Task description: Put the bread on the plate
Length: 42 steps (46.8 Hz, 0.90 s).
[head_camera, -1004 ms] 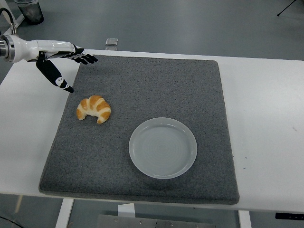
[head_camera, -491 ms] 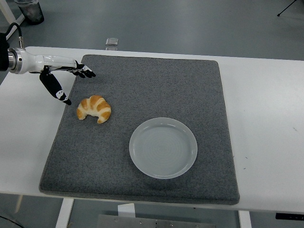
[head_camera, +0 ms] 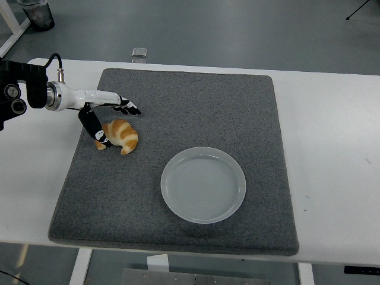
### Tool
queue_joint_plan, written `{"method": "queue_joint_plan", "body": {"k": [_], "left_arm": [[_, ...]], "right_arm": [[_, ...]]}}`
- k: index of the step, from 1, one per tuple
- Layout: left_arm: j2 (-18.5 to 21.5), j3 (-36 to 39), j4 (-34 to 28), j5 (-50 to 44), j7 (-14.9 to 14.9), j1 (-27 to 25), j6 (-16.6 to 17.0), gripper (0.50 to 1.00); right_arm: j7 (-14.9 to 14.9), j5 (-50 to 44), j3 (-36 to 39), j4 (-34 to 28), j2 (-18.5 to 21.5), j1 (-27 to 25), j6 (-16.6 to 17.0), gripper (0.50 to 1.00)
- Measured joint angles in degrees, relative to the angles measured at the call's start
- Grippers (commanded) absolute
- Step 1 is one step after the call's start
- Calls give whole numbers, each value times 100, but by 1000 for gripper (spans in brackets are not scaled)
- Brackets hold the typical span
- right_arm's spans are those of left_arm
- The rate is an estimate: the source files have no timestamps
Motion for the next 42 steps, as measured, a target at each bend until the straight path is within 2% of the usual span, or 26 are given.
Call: {"method": "queue_joint_plan", "body": {"k": [18, 29, 37, 39, 42], "left_arm": [[-95, 49, 7, 480, -4, 81, 107, 971], [-233, 128, 0, 771, -19, 183, 303, 958], [-247, 137, -7, 920, -19, 225, 338, 941], [-247, 137, -4, 936, -21, 245, 343, 904], [-247, 137, -3, 954, -22, 255, 354, 894]], "right_arm": [[0, 0, 0, -1, 0, 1, 0, 952], [0, 0, 0, 0, 0, -1, 0, 952], [0, 0, 0, -1, 0, 0, 0, 952], [0, 0, 0, -1, 0, -1, 0, 952], [0, 0, 0, 0, 0, 2, 0, 952]]}}
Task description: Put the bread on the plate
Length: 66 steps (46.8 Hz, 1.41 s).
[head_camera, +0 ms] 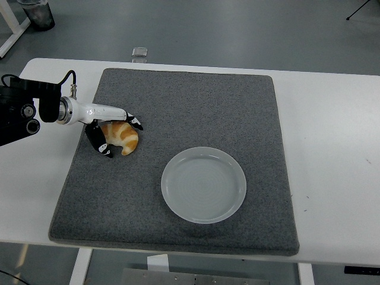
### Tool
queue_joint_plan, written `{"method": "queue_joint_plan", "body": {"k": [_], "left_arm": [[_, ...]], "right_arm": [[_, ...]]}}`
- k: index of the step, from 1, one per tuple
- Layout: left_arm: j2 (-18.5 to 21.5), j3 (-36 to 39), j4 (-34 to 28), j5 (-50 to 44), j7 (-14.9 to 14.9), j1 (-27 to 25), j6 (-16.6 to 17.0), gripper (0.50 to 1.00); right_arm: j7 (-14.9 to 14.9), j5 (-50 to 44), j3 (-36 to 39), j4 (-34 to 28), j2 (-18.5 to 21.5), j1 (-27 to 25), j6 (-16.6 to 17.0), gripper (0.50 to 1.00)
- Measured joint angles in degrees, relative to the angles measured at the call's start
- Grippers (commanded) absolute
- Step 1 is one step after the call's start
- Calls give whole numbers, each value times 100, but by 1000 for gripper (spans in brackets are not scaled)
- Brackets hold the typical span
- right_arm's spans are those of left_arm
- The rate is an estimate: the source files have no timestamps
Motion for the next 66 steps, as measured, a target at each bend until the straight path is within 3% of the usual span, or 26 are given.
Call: {"method": "queue_joint_plan", "body": {"k": [15, 19, 21, 25, 53, 66], "left_arm": [[-40, 0, 18, 307, -1, 10, 172, 780], [-43, 3, 19, 330, -1, 10, 227, 722], [-44, 3, 29, 336, 0, 10, 241, 677], [-53, 3, 69, 340, 1, 10, 258, 502], [-108, -181, 277, 173, -11, -249, 467, 500], [219, -1221, 111, 17, -15, -646, -128, 500]], "right_arm": [[-1, 0, 0, -1, 0, -2, 0, 952], [-1, 0, 0, -1, 0, -2, 0, 952], [-1, 0, 0, -1, 0, -2, 0, 952], [-1, 0, 0, -1, 0, -3, 0, 952], [-2, 0, 0, -1, 0, -1, 0, 952], [-1, 0, 0, -1, 0, -3, 0, 952]]}}
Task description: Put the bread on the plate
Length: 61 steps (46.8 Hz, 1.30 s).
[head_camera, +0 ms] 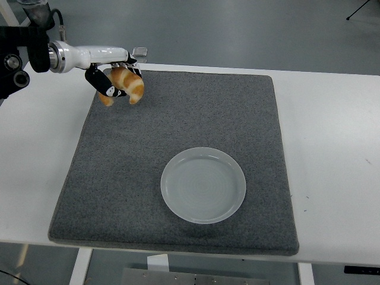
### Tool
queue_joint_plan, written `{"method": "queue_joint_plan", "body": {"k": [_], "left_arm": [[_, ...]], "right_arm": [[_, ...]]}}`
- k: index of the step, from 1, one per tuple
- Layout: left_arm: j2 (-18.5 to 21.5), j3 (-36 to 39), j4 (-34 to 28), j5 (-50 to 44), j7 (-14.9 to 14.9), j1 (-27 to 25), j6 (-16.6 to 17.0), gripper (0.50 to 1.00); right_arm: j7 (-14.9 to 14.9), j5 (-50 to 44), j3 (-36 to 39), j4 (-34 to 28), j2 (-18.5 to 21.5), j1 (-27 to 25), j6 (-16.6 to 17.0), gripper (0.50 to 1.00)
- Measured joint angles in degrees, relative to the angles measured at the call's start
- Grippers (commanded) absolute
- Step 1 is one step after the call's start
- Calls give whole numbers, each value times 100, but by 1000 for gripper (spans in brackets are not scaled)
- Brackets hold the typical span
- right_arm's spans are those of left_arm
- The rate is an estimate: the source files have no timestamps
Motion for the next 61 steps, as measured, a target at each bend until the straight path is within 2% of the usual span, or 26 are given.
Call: {"method": "queue_joint_plan", "body": {"k": [9, 15, 26, 37, 56, 61], "left_arm": [[246, -166, -62, -77, -25, -407, -146, 500], [423, -177, -329, -145, -53, -648, -223, 500], [340, -399, -701, -201, -106, -751, -212, 500], [-107, -745, -1037, -199, -216, -699, -158, 500], [-1391, -817, -1139, -201, -231, -501, -205, 500], [-1616, -755, -1227, -187, -197, -447, -295, 500]], "right_arm": [[0, 0, 0, 0, 0, 2, 0, 952], [0, 0, 0, 0, 0, 3, 0, 952], [-1, 0, 0, 0, 0, -1, 0, 952], [-1, 0, 0, 0, 0, 2, 0, 952], [-1, 0, 0, 2, 0, 1, 0, 952], [-1, 0, 0, 3, 0, 0, 0, 952]]}}
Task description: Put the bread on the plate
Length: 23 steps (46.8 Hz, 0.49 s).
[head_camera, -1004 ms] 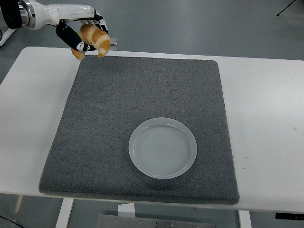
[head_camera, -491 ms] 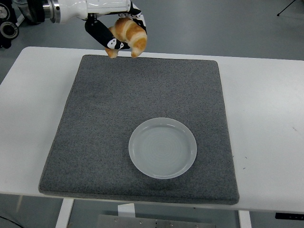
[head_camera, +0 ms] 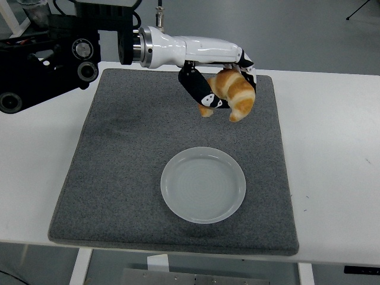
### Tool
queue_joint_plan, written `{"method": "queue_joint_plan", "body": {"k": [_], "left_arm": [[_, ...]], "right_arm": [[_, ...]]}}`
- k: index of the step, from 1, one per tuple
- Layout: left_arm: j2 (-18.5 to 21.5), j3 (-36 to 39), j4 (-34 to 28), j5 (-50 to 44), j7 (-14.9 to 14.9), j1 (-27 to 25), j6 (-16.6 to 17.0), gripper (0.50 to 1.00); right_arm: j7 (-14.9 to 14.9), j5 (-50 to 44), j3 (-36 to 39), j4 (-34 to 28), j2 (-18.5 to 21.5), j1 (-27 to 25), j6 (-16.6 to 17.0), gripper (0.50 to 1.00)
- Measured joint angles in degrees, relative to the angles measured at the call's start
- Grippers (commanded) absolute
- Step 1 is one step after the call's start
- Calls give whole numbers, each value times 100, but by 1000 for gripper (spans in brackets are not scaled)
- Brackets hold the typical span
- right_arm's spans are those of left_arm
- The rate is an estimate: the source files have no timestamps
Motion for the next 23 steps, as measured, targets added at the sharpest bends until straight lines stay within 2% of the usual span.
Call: {"method": "queue_joint_plan", "body": {"k": [8, 15, 23], "left_arm": [[-221, 18, -82, 9, 59, 172, -449, 500], [-242, 126, -84, 70, 75, 260, -898, 500], [-244, 499, -76, 127, 84, 262, -1052, 500]], "right_arm": [[1, 0, 0, -2, 0, 1, 0, 952], [1, 0, 0, -3, 0, 0, 0, 952], [1, 0, 0, -2, 0, 3, 0, 952]]}}
